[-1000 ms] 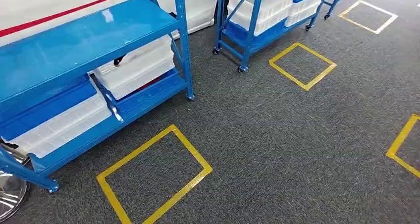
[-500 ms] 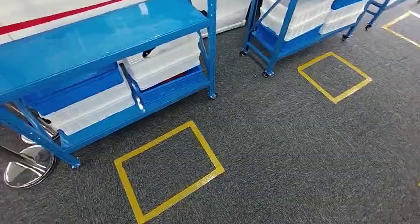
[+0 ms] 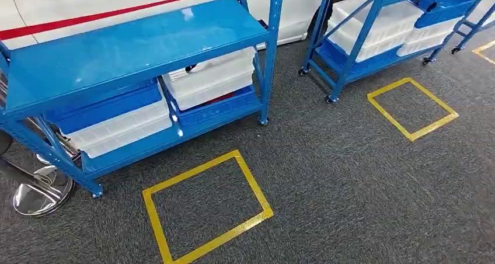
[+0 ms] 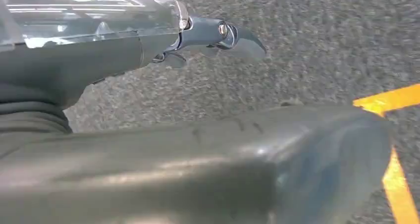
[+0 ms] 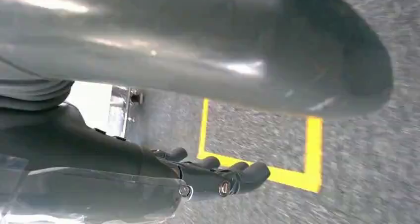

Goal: Take the parts from the cabinet and place them on the table.

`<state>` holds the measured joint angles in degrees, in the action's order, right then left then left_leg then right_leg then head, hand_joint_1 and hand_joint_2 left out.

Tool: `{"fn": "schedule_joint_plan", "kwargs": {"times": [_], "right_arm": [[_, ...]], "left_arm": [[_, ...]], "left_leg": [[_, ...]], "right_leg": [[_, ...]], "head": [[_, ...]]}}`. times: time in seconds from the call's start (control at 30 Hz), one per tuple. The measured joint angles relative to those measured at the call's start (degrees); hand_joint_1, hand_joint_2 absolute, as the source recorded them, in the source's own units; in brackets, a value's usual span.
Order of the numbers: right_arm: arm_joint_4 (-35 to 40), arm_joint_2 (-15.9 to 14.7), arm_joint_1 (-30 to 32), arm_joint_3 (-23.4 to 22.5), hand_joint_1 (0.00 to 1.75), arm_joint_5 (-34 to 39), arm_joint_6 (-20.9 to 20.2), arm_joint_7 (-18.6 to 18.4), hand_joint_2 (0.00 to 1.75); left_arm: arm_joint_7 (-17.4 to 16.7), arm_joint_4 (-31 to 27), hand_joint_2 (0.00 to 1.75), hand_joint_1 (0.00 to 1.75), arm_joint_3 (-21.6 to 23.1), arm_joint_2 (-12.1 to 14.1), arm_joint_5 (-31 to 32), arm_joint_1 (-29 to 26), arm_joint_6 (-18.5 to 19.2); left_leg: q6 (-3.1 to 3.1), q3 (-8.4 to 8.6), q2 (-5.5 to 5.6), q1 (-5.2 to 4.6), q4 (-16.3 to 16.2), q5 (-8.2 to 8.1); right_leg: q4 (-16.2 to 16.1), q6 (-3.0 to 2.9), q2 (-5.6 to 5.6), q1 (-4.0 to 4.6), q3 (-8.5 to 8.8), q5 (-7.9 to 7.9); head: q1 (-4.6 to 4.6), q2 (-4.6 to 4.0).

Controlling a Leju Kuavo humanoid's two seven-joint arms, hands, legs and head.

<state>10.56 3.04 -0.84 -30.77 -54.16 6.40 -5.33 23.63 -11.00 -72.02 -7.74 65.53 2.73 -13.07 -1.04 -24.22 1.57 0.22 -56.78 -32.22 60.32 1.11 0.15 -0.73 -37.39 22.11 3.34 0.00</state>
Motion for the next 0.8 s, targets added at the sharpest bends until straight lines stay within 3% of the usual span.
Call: {"fn": "schedule_joint_plan", "kwargs": {"times": [0.03, 0.13, 0.17, 0.2, 0.23, 0.27, 0.3, 0.33, 0.37, 0.4, 0.43, 0.47, 0.5, 0.53, 0.63, 0.7, 0.73, 0.8], "right_arm": [[0.0, 0.0, -0.2, 0.0, 0.0, 0.1, -0.2, 0.0, 0.0], [0.0, 0.0, -0.4, 0.0, 0.0, 0.5, -0.4, -0.2, 0.0], [0.0, 0.0, -0.4, 0.0, 0.0, 0.7, -0.4, -0.2, 0.0], [0.0, 0.0, -0.2, -0.1, 0.0, 0.8, -0.4, -0.2, 0.0], [0.0, 0.0, -0.2, -0.1, 0.0, 0.9, -0.4, -0.2, 0.0], [0.0, 0.0, -0.2, -0.2, 0.0, 1.0, -0.3, -0.1, 0.0], [0.0, 0.0, -0.2, -0.3, 0.0, 1.0, -0.3, 0.0, 0.0], [0.0, 0.0, -0.2, -0.5, 0.0, 1.0, -0.3, 0.1, 0.0], [0.0, 0.0, -0.2, -0.5, 0.0, 1.0, -0.3, 0.2, 0.0], [0.0, 0.0, -0.2, -0.6, 0.0, 1.0, -0.3, 0.2, 0.0], [0.0, 0.0, -0.2, -0.6, 0.0, 1.0, -0.3, 0.2, 0.0], [0.0, 0.0, -0.2, -0.8, 0.0, 1.0, -0.3, 0.3, 0.0], [0.0, 0.0, 0.1, -0.9, 0.0, 1.0, -0.3, 0.4, 0.0], [-0.1, 0.0, -0.2, -1.0, 0.0, 0.6, -0.3, 0.3, 0.0], [-0.1, 0.0, -0.4, -0.9, 0.0, -0.5, -0.3, 0.3, 0.0], [0.0, -0.1, -0.8, -0.9, 0.0, -0.9, -0.3, 0.2, 0.0], [0.0, -0.1, -0.7, -0.9, 0.0, -1.1, -0.3, 0.2, 0.0], [0.0, 0.0, -0.9, -0.8, 0.0, -1.4, -0.5, 0.1, 0.0]], "left_arm": [[0.0, 0.0, 0.0, 0.0, 0.0, 0.0, 0.0, 0.2, 0.0], [0.0, 0.0, 0.0, 0.0, 0.0, 0.0, 0.3, 0.5, 0.0], [0.0, 0.0, 0.0, 0.0, 0.0, 0.0, 0.4, 0.6, 0.1], [0.0, 0.0, 0.0, 0.0, 0.0, 0.0, 0.4, 0.6, 0.2], [0.0, 0.0, 0.0, 0.0, 0.0, 0.0, 0.4, 0.7, 0.3], [0.0, 0.0, 0.0, 0.0, 0.0, 0.0, 0.5, 0.6, 0.4], [0.0, 0.0, 0.0, 0.0, 0.0, 0.0, 0.5, 0.6, 0.5], [0.0, 0.0, 0.0, 0.0, 0.0, 0.0, 0.5, 0.4, 0.5], [0.0, 0.0, 0.0, 0.0, 0.0, 0.0, 0.5, 0.3, 0.5], [0.0, 0.0, 0.0, 0.0, 0.0, 0.0, 0.5, 0.2, 0.5], [0.0, 0.0, 0.0, 0.0, 0.0, 0.0, 0.5, 0.2, 0.5], [0.0, 0.0, 0.0, 0.0, 0.0, 0.0, 0.5, 0.2, 0.5], [0.0, 0.0, 0.0, 0.0, 0.0, 0.0, 0.5, 0.0, 0.5], [0.0, 0.0, 0.0, 0.0, 0.0, 0.0, 0.5, -0.1, 0.5], [-0.2, 0.0, 0.0, 0.0, 0.0, 0.0, 0.5, 0.0, 0.4], [-0.1, 0.0, 0.0, 0.0, 0.0, -0.1, 0.6, 0.4, 0.5], [-0.1, 0.0, 0.0, 0.0, 0.0, 0.0, 0.6, 0.5, 0.5], [-0.1, 0.0, 0.0, 0.0, 0.0, 0.0, 0.6, 0.7, 0.5]], "left_leg": [[0.42, -0.08, 0.14, -0.07, 0.2, -0.31], [1.46, 1.23, 0.03, -0.15, 0.6, 0.35], [1.66, 0.67, -0.26, -0.11, -0.9, 0.48], [1.85, -1.12, -0.7, -0.03, -5.0, 1.48], [1.93, -4.29, -0.87, -0.01, -9.9, 1.47], [2.18, -7.25, -0.98, 0.03, -13.9, -0.09], [2.47, -9.89, -1.02, 0.08, -16.9, -2.87], [2.6, -11.82, -1.07, 0.11, -18.2, -5.58], [2.55, -12.91, -1.1, 0.14, -17.6, -6.75], [2.52, -13.15, -1.12, 0.14, -15.4, -6.07], [2.36, -12.79, -1.17, 0.14, -12.1, -3.65], [2.03, -12.21, -1.27, 0.13, -8.1, 0.47], [1.48, -12.03, -1.66, 0.05, -4.2, 6.29], [1.21, -12.43, -1.92, -0.38, -2.9, 8.08], [0.28, -11.38, -1.48, -0.82, -3.3, 8.01], [-0.29, -10.33, -1.01, -0.24, -2.1, 8.01], [-0.63, -10.14, -0.89, -0.07, -1.9, 7.8], [-0.93, -9.94, -0.19, -0.08, -1.9, 7.34]], "right_leg": [[-0.5, -0.27, -0.01, 0.49, -0.17, 1.65], [-1.2, -1.8, -0.1, 0.49, 0.88, 2.26], [-1.9, -2.22, -0.09, 0.21, 2.09, 2.26], [-2.2, -2.6, -0.32, 0.24, 3.17, 2.68], [-2.5, -2.92, -0.48, 0.25, 3.81, 3.19], [-2.6, -2.94, -0.48, 0.27, 4.43, 3.75], [-2.6, -3.02, -0.46, 0.32, 5.19, 4.42], [-2.6, -3.04, -0.4, 0.36, 6.07, 5.09], [-2.6, -2.99, -0.34, 0.37, 7.07, 5.76], [-2.6, -2.91, -0.33, 0.38, 8.16, 6.52], [-2.6, -2.8, -0.37, 0.39, 9.18, 7.23], [-2.6, -2.64, -0.48, 0.42, 10.12, 7.94], [-2.6, -2.47, -0.58, 0.41, 10.49, 8.65], [-1.9, -2.03, -0.35, 0.65, 11.09, 9.39], [-2.4, -0.78, -0.6, 0.49, 12.26, 10.81], [-1.4, -0.06, -0.55, 0.26, 12.68, 11.9], [1.8, 0.13, -0.45, 0.32, 10.73, 13.53], [11.5, 0.65, -0.38, -0.07, 4.65, 17.32]], "head": [[0.09, 0.02], [0.07, 0.02], [0.11, 0.02], [0.08, 0.02], [0.09, 0.02], [0.13, 0.02], [0.11, 0.02], [0.11, 0.02], [0.13, 0.02], [0.13, 0.02], [0.11, 0.02], [0.11, 0.02], [0.11, 0.02], [0.13, 0.02], [0.13, 0.02], [0.09, 0.0], [0.11, 0.02], [0.11, 0.02]]}}
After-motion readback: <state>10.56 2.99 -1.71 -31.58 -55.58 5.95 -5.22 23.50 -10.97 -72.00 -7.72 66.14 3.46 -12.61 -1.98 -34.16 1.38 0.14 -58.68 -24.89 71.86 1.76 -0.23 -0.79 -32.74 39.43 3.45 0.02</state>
